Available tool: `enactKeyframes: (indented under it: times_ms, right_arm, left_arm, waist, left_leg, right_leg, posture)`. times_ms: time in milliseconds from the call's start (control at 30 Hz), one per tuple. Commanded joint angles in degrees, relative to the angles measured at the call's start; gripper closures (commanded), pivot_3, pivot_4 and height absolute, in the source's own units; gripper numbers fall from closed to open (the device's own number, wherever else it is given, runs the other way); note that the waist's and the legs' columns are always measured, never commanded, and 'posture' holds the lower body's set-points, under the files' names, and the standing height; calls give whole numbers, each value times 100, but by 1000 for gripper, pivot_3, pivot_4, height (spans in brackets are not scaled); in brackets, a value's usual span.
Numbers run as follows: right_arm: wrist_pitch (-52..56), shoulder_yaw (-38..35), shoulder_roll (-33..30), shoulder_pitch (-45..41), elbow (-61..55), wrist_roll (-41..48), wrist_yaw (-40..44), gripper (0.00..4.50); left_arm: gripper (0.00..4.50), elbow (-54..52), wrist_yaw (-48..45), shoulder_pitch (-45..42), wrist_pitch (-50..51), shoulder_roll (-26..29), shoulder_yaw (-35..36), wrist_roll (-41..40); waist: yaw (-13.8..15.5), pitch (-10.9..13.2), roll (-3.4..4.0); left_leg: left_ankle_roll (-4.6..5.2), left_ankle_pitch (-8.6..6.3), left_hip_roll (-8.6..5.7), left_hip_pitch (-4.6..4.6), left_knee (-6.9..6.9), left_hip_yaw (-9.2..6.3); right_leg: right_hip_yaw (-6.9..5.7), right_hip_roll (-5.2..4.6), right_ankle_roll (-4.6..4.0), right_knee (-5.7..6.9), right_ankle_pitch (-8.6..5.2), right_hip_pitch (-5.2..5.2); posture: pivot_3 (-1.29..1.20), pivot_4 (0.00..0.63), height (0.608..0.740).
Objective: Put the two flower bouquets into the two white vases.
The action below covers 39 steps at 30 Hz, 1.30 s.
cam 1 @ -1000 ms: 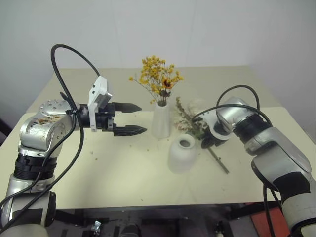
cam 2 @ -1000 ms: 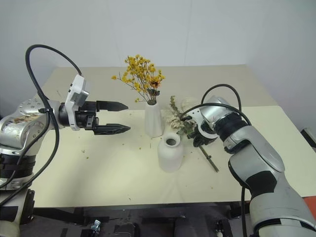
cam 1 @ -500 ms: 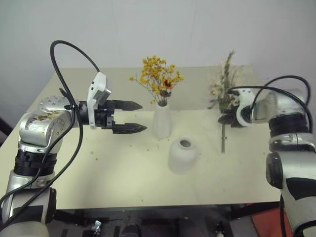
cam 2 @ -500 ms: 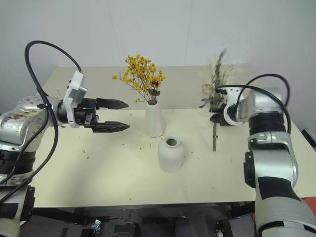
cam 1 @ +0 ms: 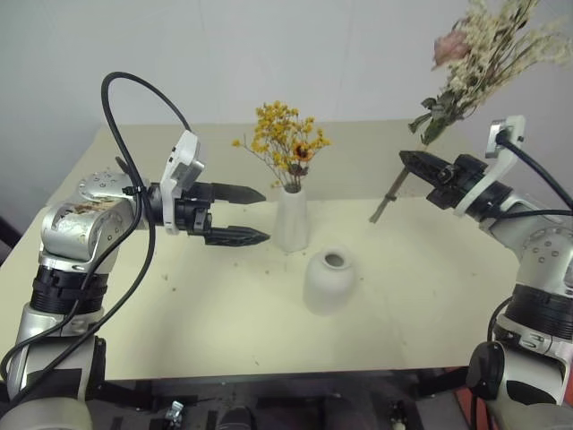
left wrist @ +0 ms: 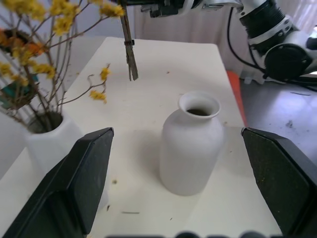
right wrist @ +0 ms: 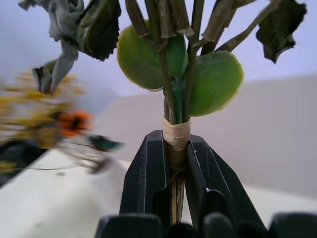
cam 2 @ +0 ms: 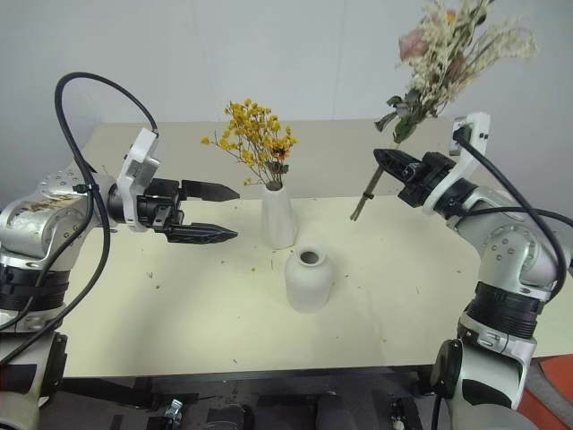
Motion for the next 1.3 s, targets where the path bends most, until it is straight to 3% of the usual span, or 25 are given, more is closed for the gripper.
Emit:
enactKeyframes:
  times_ms: [33, 433, 933, 1300]
  right_arm:
    - [-142, 80, -273, 73, -560, 484, 433, 4274]
    - [-412, 459, -497, 29, -1088, 1162, 812, 4274]
    - [-414, 977, -644, 261, -1332, 1553, 1001, 4274]
    - [-613, 1306, -696, 541, -1224, 1320, 1135, 4274]
  left_arm:
    - [0, -79, -304, 73, -314, 53, 331, -269]
    - [0, 12, -1034, 327, -945, 310, 320, -200]
    - [0, -85, -975, 410, -888, 334, 307, -224]
    - [0, -75, -972, 397, -883, 351, 303, -222]
  waist:
    - [6, 0, 0]
    - [21, 0, 0]
    - [20, 0, 0]
    - [22, 0, 0]
  left_leg:
    - [0, 0, 0, 0, 0, 0]
    - [0, 0, 0, 0, 2, 0]
    - [0, 0, 2, 2, 2, 0]
    - [0, 0, 1, 2, 3, 0]
  right_leg:
    - [0, 0, 0, -1, 0, 0]
    - [-1, 0, 16, -2, -10, 4]
    - [-1, 1, 26, -2, -16, 4]
    - [-1, 1, 28, -2, -17, 4]
  posture:
    - [0, 150, 740]
    - [0, 150, 740]
    - [0, 150, 740]
    - [0, 150, 740]
